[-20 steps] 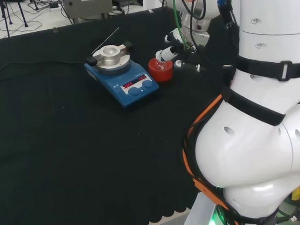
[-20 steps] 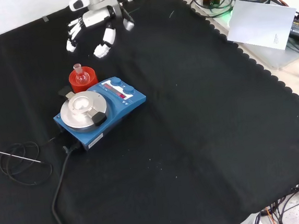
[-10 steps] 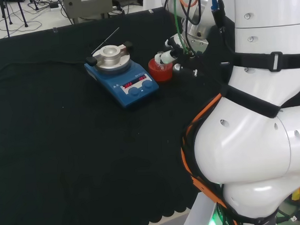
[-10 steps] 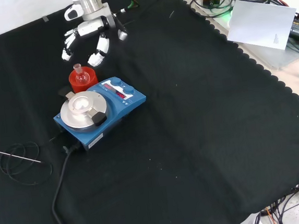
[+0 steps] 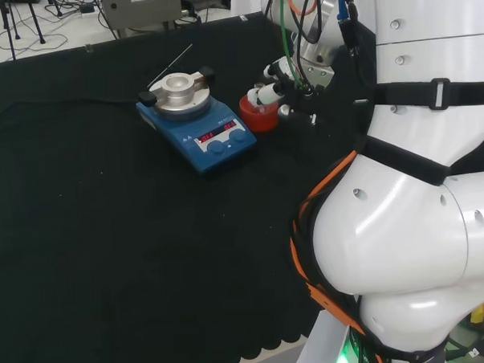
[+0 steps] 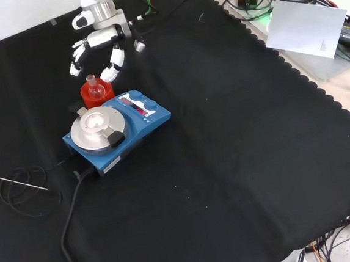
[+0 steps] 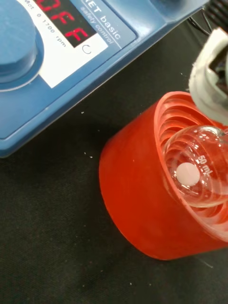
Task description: Pick up the round-bottom flask.
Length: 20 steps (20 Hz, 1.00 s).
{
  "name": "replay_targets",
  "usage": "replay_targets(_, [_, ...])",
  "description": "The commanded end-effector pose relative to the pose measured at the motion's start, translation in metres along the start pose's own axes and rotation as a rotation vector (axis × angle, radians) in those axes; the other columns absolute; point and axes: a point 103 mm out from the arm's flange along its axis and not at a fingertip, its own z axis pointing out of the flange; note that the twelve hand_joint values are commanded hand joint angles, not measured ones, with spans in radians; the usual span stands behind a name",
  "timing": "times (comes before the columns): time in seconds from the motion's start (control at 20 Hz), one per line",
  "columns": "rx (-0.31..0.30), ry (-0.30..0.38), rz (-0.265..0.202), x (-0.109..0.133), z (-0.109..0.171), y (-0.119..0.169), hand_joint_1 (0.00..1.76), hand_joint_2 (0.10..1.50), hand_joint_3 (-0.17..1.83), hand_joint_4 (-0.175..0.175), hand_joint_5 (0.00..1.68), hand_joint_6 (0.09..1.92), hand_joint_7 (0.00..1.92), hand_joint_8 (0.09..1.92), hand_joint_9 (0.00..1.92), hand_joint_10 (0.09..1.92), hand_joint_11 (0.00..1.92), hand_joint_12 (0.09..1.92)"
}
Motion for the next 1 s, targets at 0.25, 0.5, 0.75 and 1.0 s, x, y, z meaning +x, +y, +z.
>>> replay_targets(0.25, [-0.001,-0.013,-0.011,-0.0001,0.0043,0.0066,0.89,0.6,0.55,-0.068,0.62,0.09,0.34,0.69,0.46,0.72,0.09,1.36])
replay_targets(0.5, [-0.002,-0.013,-0.014,-0.0006,0.0059,0.0097,0.93,0.59,0.58,-0.067,0.63,0.09,0.36,0.68,0.48,0.7,0.11,1.37])
replay_targets(0.75, [-0.025,-0.01,-0.02,-0.0008,0.0078,0.0128,0.94,0.59,0.61,-0.066,0.73,0.13,0.38,0.68,0.51,0.69,0.12,1.37])
replay_targets(1.0, [-0.062,-0.003,-0.022,0.001,0.0059,0.0132,0.96,0.58,0.65,-0.072,0.72,0.43,0.42,0.65,0.56,0.65,0.15,1.37])
